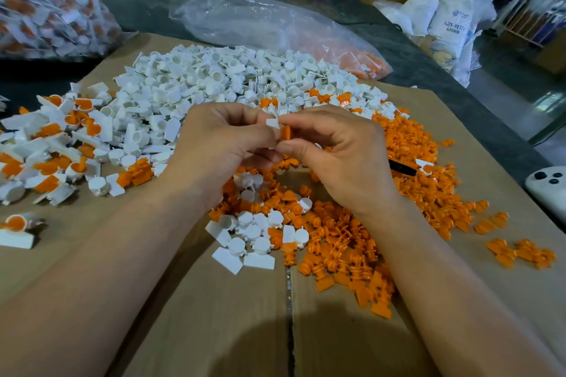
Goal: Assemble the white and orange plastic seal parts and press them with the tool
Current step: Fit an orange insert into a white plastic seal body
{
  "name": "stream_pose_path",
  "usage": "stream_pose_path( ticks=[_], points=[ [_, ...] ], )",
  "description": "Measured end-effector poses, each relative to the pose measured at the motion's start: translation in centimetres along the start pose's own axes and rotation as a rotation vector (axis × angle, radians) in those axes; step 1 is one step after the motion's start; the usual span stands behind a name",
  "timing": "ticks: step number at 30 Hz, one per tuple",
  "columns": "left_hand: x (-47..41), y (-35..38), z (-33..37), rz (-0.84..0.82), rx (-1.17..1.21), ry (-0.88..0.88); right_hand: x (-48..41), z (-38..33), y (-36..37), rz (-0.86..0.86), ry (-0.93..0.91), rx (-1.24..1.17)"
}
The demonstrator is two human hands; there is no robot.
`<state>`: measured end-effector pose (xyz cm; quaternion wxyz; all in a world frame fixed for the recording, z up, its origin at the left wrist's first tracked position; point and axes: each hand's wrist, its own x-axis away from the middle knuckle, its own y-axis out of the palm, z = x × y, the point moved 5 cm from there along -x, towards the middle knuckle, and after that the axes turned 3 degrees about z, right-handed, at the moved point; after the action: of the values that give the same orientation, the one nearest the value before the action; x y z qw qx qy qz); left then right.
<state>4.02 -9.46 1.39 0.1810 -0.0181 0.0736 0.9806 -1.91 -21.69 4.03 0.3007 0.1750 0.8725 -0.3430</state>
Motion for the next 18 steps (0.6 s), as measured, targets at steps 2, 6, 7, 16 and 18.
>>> stream_pose_path(
  ticks=[2, 6, 7, 16, 18],
  points=[
    [0.04, 0.03, -0.02, -0.012, -0.004, -0.009, -0.07, -0.08, -0.04, 0.004, -0.024, -0.005],
    [0.07, -0.01, 0.00, -0.017, -0.008, -0.016, -0.11, -0.18, 0.05, -0.006, -0.071, 0.016],
    [0.08, -0.01, 0.02, -0.017, -0.012, -0.014, -0.11, -0.16, 0.05, -0.009, -0.065, 0.012],
    [0.07, 0.03, 0.10, -0.028, 0.013, -0.016, 0.03, 0.18, 0.07, -0.032, 0.042, -0.059],
    [0.11, 0.05, 0.06, -0.026, 0.035, -0.032, 0.03, 0.20, -0.03, -0.044, 0.060, -0.084]
  ],
)
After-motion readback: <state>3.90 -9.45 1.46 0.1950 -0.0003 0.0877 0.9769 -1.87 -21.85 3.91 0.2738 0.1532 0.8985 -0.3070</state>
